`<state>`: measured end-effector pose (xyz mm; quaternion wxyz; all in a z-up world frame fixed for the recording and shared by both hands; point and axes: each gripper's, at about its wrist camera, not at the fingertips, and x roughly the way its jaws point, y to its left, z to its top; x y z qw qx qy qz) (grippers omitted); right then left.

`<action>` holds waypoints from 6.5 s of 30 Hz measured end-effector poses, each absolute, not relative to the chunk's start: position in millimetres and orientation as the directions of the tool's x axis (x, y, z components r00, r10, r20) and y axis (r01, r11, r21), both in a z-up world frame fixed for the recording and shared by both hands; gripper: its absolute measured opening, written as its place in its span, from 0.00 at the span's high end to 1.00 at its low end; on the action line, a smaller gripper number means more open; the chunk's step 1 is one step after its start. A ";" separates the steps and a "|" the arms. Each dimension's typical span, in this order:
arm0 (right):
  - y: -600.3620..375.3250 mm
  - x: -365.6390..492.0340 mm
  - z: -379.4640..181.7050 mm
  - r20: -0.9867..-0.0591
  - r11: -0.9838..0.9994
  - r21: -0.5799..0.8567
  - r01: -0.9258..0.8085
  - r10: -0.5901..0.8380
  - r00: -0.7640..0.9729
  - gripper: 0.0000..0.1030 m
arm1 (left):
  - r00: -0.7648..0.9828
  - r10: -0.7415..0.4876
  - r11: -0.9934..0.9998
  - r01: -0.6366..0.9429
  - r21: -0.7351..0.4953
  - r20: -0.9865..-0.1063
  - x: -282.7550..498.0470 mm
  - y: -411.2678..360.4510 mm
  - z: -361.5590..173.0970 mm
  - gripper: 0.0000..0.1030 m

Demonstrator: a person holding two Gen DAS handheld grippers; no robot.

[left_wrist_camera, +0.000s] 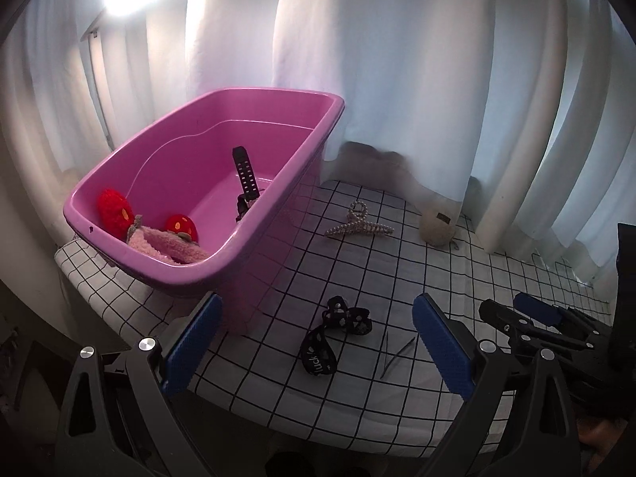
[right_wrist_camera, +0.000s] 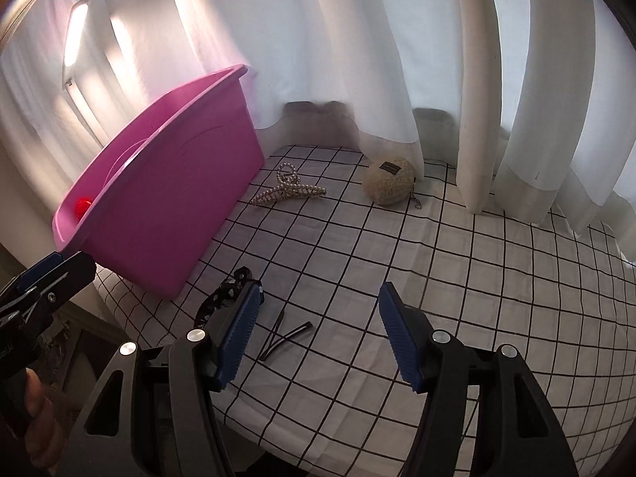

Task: Organize jewelry
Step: 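Move the right tool to the brown hair pins while the left tool approaches the black hair tie, then close the right tool on the brown hair pins while the left tool grasps the black hair tie, then carry the pins and hair tie over the pink tub and open both tools, then withdraw both tools from the tub back toward the table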

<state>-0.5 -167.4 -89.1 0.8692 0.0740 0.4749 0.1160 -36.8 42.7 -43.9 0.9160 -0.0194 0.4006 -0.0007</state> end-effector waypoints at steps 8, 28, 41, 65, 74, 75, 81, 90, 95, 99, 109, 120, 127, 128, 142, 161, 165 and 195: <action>-134.3 1.2 -150.7 -0.851 0.958 0.235 -0.166 0.286 0.440 0.42 | 0.641 0.001 0.999 -0.034 -0.027 -0.768 -50.7 47.3 -92.2 0.08; -109.9 9.9 -209.4 -0.875 0.976 0.080 -0.203 0.166 0.454 0.42 | 0.594 0.009 0.998 -0.060 -0.034 -0.805 -37.5 56.2 -155.2 0.08; -131.7 5.4 -211.2 -0.848 0.971 0.030 -0.238 0.150 0.508 0.43 | 0.597 -0.009 0.998 -0.042 -0.043 -0.802 -5.7 28.4 -179.4 0.08; -133.3 6.4 -210.8 -0.841 0.969 0.027 -0.244 0.154 0.519 0.50 | 0.523 0.018 0.999 -0.035 -0.001 -0.852 45.9 9.4 -211.3 0.30; -125.5 4.4 -206.9 -0.841 0.958 0.038 -0.284 0.184 0.509 0.88 | 0.532 -0.006 0.999 -0.031 -0.026 -0.847 42.2 16.9 -205.2 0.81; -125.0 4.2 -206.5 -0.841 0.957 0.046 -0.287 0.192 0.506 0.88 | 0.532 -0.011 0.999 -0.031 -0.032 -0.847 41.6 18.2 -205.0 0.84; -127.3 1.1 -200.7 -0.839 0.956 0.088 -0.278 0.222 0.498 0.88 | 0.533 -0.024 0.998 -0.030 -0.047 -0.846 32.8 20.1 -200.9 0.87; -145.1 -0.4 -178.0 -0.828 0.966 0.109 -0.235 0.219 0.517 0.88 | 0.564 -0.065 0.998 0.027 -0.060 -0.823 19.4 10.2 -169.1 0.87; -158.9 1.2 -149.3 -0.806 0.975 0.105 -0.198 0.200 0.557 0.88 | 0.589 -0.105 0.994 0.071 -0.078 -0.801 17.6 -0.2 -142.8 0.87; -169.9 4.5 -120.7 -0.779 0.980 0.100 -0.169 0.183 0.599 0.88 | 0.627 -0.132 0.991 0.106 -0.084 -0.768 17.3 -5.8 -113.9 0.87; -162.2 26.2 -35.3 -0.661 0.978 0.090 -0.191 0.202 0.722 0.88 | 0.740 -0.176 0.984 0.141 -0.107 -0.649 20.9 9.4 -24.5 0.87; -74.1 76.7 40.9 -0.516 0.921 0.123 -0.369 0.377 0.769 0.88 | 0.816 -0.037 0.998 -0.005 -0.070 -0.577 32.5 98.8 25.7 0.87; 1.7 105.3 41.8 -0.544 0.864 0.122 -0.489 0.470 0.695 0.88 | 0.798 0.064 0.989 -0.130 -0.068 -0.599 41.5 167.9 19.6 0.87; 10.1 109.9 39.1 -0.555 0.856 0.129 -0.501 0.480 0.679 0.88 | 0.789 0.071 0.987 -0.143 -0.070 -0.610 45.1 175.3 16.5 0.87; 85.5 149.1 -9.4 -0.735 0.842 0.113 -0.527 0.428 0.526 0.88 | 0.681 0.106 0.972 -0.224 -0.068 -0.724 64.9 217.9 -33.3 0.86; 69.3 150.2 -1.0 -0.746 0.887 0.073 -0.457 0.352 0.565 0.48 | 0.685 0.189 0.955 -0.296 -0.032 -0.704 58.0 224.8 -22.2 0.17; 62.6 145.3 2.5 -0.737 0.890 0.078 -0.449 0.355 0.575 0.48 | 0.687 0.189 0.951 -0.306 -0.044 -0.701 53.7 226.3 -20.4 0.17; -116.6 57.4 -2.7 -0.710 0.967 0.180 -0.179 0.254 0.657 0.48 | 0.781 -0.009 0.997 -0.038 -0.063 -0.624 13.8 96.3 6.1 0.13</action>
